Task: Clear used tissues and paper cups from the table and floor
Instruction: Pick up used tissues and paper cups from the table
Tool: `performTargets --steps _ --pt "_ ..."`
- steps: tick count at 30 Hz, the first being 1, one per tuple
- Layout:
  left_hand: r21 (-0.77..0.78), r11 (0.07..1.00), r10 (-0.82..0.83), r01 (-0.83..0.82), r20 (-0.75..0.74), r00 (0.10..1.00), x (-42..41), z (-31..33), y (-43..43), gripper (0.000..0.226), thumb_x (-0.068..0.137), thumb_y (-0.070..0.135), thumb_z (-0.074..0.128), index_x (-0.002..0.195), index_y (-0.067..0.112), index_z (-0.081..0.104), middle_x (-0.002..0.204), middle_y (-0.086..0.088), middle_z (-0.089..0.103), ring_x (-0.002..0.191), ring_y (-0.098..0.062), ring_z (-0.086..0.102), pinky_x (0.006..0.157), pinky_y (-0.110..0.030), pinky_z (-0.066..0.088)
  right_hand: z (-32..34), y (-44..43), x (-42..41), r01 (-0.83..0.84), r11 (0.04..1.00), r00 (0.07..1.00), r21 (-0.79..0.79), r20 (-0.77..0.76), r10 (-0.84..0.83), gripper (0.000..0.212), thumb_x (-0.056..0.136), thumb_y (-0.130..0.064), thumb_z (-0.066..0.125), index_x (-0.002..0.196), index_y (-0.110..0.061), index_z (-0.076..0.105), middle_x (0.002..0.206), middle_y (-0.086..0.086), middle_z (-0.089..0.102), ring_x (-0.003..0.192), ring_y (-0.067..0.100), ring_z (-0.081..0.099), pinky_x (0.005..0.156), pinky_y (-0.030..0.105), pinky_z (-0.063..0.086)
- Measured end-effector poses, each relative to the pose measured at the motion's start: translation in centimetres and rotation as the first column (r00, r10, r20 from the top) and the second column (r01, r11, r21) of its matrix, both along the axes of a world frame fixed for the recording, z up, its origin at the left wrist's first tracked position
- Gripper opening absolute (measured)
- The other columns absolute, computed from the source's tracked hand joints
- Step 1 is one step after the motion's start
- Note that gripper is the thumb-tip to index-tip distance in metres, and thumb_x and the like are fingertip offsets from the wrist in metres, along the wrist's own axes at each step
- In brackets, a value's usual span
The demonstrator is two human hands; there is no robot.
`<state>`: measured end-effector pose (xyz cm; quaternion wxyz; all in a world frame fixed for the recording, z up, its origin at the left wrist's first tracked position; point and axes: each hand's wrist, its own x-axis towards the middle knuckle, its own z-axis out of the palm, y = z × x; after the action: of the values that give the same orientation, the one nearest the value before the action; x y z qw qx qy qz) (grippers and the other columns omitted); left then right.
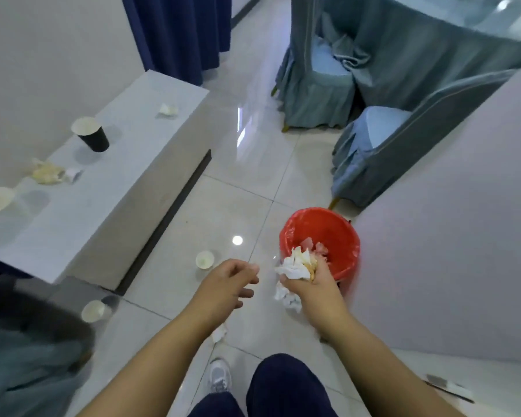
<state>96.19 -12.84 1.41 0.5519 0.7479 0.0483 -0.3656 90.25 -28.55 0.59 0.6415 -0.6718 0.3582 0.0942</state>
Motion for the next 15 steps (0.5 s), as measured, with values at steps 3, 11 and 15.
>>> performTargets --steps 3,11,15 --pt "0.025 0.999 -0.048 0.048 -0.018 0.999 3.1 -1.2 -2.9 0.023 0.092 0.037 0.053 0.102 0.018 0.06 0.101 0.003 0.067 0.092 -0.015 0.065 0.087 -0.036 0.052 -2.1 -4.1 1.9 0.181 0.982 0.98 -0.058 -0.078 -0.186 0.059 0.082 -0.007 0.069 0.124 -0.02 0.03 0.096 -0.006 0.053 0.088 0.016 0.058 0.075 0.033 0.053" --pt "0.131 0.982 -0.142 0.139 0.018 0.99 10.6 -4.9 -11.4 0.016 0.09 0.037 0.055 0.096 0.023 0.06 0.097 0.005 0.067 0.088 -0.01 0.064 0.079 -0.029 0.051 -10.3 -16.1 7.6 0.185 0.952 0.95 -0.243 -0.202 -0.236 0.055 0.073 -0.008 0.072 0.115 -0.02 0.039 0.1 0.0 0.055 0.083 0.016 0.059 0.058 0.033 0.054" --pt "0.201 0.968 -0.157 0.148 0.027 0.987 14.1 -7.0 -16.3 0.013 0.091 0.036 0.055 0.094 0.024 0.059 0.097 0.003 0.066 0.087 -0.01 0.063 0.072 -0.023 0.048 -14.1 -21.9 11.6 0.105 0.938 0.943 -0.33 -0.268 -0.199 0.064 0.066 -0.019 0.078 0.122 -0.018 0.047 0.114 0.006 0.054 0.088 0.021 0.061 0.055 0.028 0.053"
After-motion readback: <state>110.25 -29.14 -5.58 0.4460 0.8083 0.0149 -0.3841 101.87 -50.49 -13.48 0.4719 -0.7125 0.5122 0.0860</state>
